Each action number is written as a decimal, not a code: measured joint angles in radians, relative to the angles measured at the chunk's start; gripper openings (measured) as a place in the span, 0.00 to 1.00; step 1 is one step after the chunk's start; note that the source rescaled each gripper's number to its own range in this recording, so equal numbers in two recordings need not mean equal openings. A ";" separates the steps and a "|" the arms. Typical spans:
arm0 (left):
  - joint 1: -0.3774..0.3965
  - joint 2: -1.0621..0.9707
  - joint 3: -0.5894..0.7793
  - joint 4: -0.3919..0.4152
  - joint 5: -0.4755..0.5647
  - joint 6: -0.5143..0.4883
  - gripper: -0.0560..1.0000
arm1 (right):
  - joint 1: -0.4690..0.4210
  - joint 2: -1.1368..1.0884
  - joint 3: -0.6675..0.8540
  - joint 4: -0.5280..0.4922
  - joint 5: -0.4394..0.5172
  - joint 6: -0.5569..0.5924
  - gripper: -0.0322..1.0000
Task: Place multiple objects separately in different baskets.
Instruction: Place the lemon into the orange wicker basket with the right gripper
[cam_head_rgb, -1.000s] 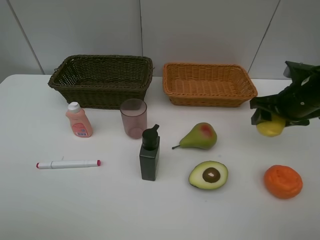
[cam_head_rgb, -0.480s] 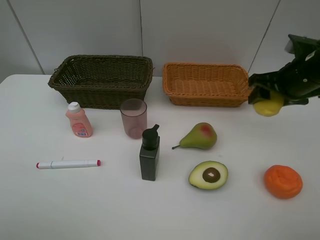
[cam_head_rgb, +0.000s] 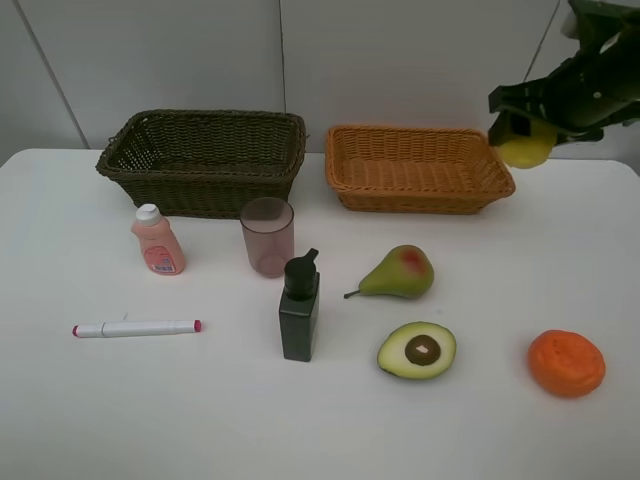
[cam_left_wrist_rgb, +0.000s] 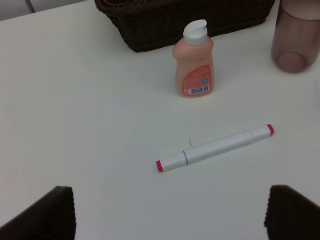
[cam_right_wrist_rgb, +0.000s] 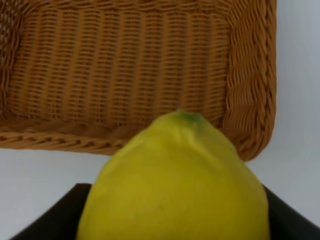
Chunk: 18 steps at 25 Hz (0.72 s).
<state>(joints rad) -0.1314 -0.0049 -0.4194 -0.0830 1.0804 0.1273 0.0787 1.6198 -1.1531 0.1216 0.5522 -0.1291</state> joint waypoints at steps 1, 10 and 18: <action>0.000 0.000 0.000 0.000 0.000 0.000 1.00 | 0.000 0.019 -0.022 0.000 -0.008 -0.008 0.04; 0.000 0.000 0.000 0.000 0.000 0.000 1.00 | 0.000 0.204 -0.210 -0.011 -0.051 -0.017 0.04; 0.000 0.000 0.000 0.000 0.000 0.000 1.00 | 0.000 0.357 -0.324 -0.014 -0.075 -0.065 0.04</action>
<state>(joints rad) -0.1314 -0.0049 -0.4194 -0.0830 1.0804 0.1273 0.0787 1.9769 -1.4768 0.1079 0.4776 -0.1941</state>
